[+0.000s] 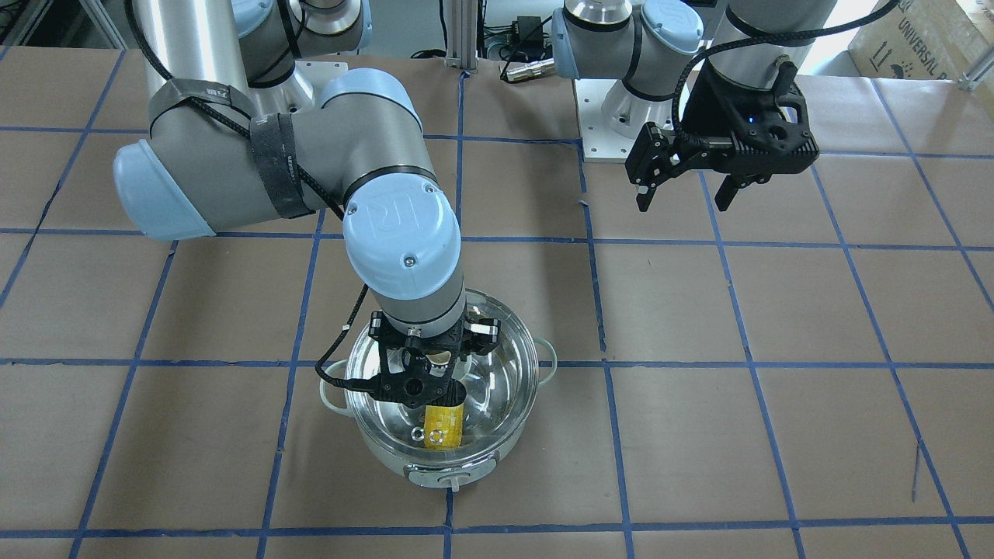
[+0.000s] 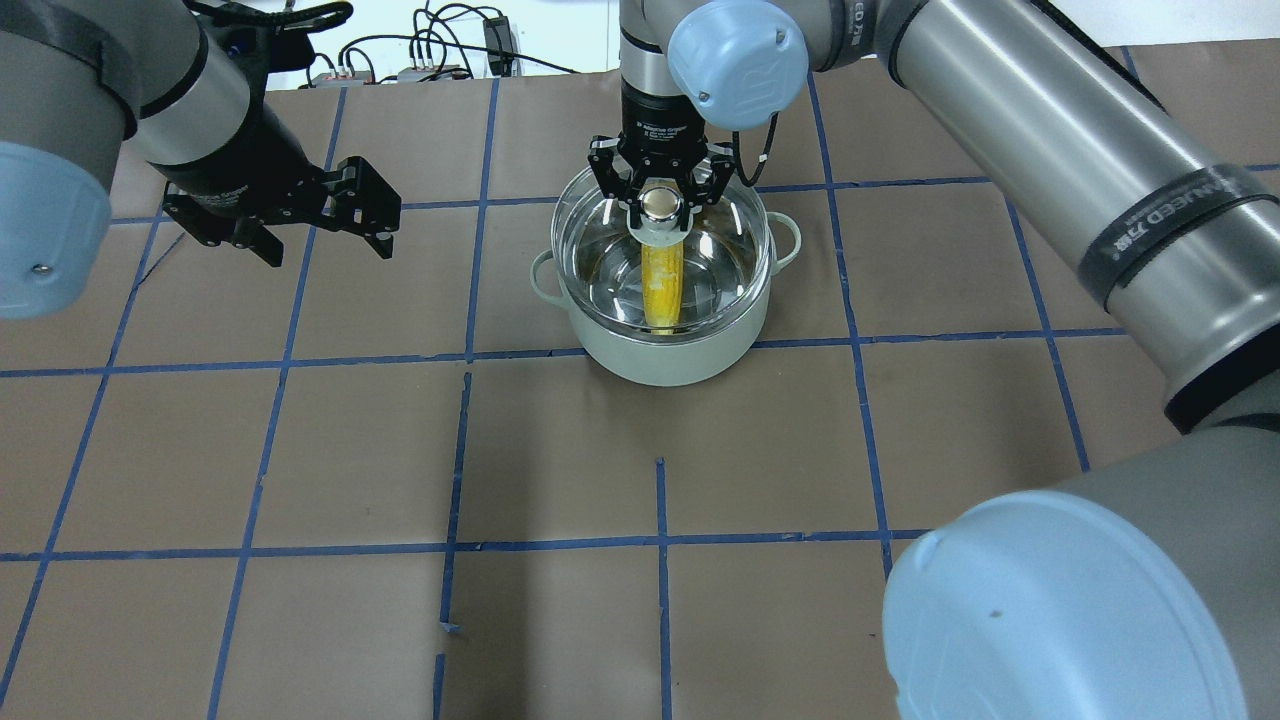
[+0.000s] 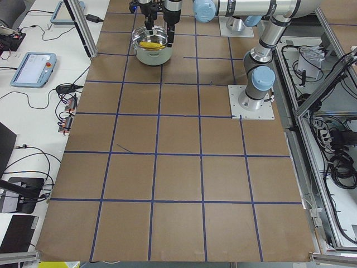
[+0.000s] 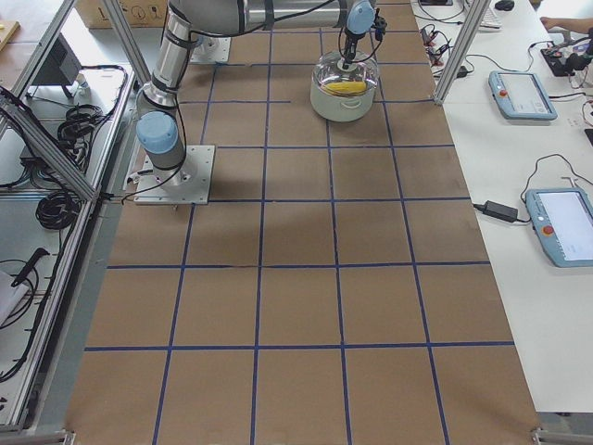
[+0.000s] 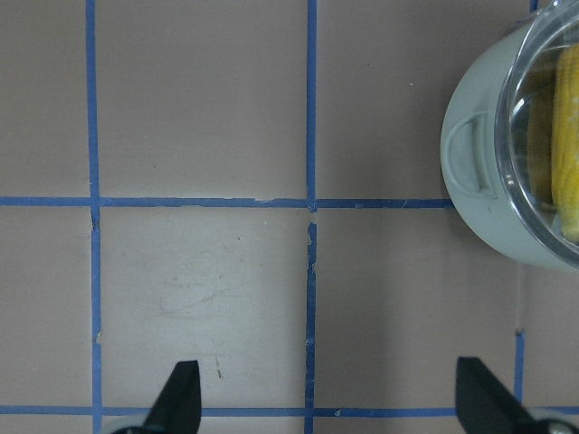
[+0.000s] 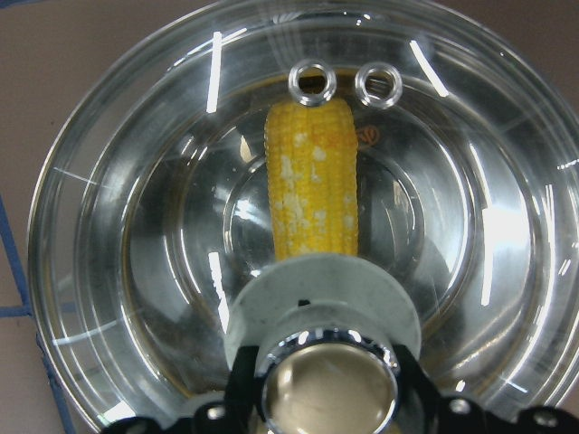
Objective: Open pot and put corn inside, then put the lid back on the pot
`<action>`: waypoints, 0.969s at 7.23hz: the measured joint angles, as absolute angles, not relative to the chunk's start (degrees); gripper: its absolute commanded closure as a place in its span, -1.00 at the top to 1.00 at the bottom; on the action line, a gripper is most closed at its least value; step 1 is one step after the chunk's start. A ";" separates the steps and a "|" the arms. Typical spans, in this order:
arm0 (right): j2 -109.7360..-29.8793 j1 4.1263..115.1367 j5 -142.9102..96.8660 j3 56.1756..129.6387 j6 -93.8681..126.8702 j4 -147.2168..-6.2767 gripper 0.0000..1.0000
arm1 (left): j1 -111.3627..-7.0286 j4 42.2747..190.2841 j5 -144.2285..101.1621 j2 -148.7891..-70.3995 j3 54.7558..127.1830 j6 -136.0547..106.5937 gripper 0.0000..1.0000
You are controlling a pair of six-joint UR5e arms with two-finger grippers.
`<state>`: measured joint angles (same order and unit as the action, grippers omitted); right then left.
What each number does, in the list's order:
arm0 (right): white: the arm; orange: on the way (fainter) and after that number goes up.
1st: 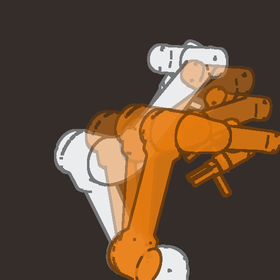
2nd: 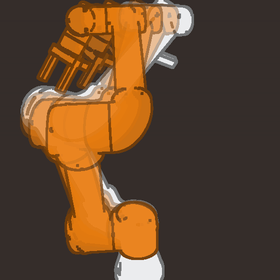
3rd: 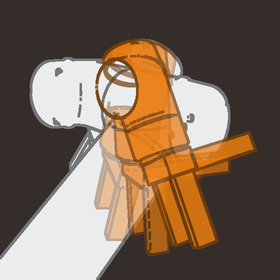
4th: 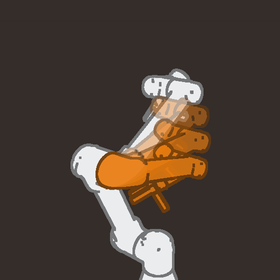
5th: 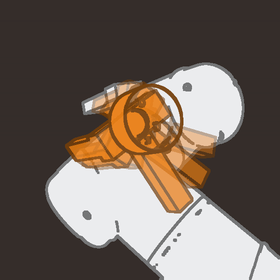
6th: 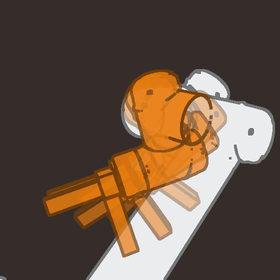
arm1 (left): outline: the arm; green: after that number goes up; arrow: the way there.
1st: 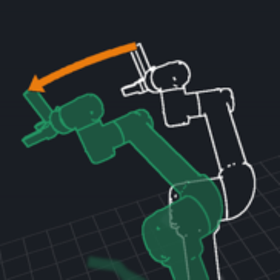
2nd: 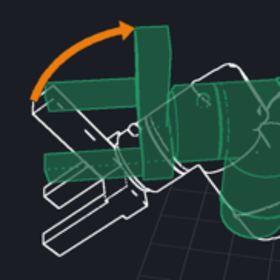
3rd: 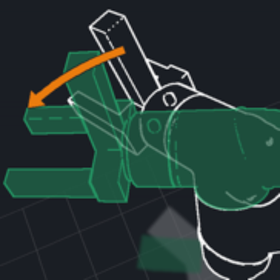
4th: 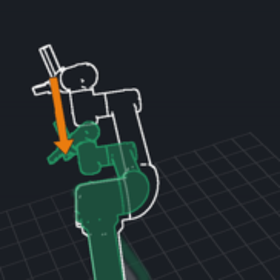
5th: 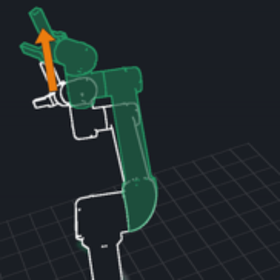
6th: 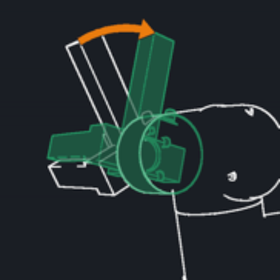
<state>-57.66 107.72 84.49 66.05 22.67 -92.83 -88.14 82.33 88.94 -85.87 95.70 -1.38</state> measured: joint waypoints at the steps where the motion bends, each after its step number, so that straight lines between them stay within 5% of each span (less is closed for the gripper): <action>1: -57.68 107.66 84.30 66.51 22.62 -92.84 -0.67 | -88.12 82.31 88.94 -85.87 95.73 -1.67 1.00; 7: -57.70 107.52 84.61 66.93 22.59 -93.22 -0.59 | -88.24 82.67 89.18 -85.85 95.80 -1.11 1.00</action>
<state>-57.70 107.52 84.61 66.93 22.59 -93.22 -88.24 82.67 89.18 -85.85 95.80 -1.11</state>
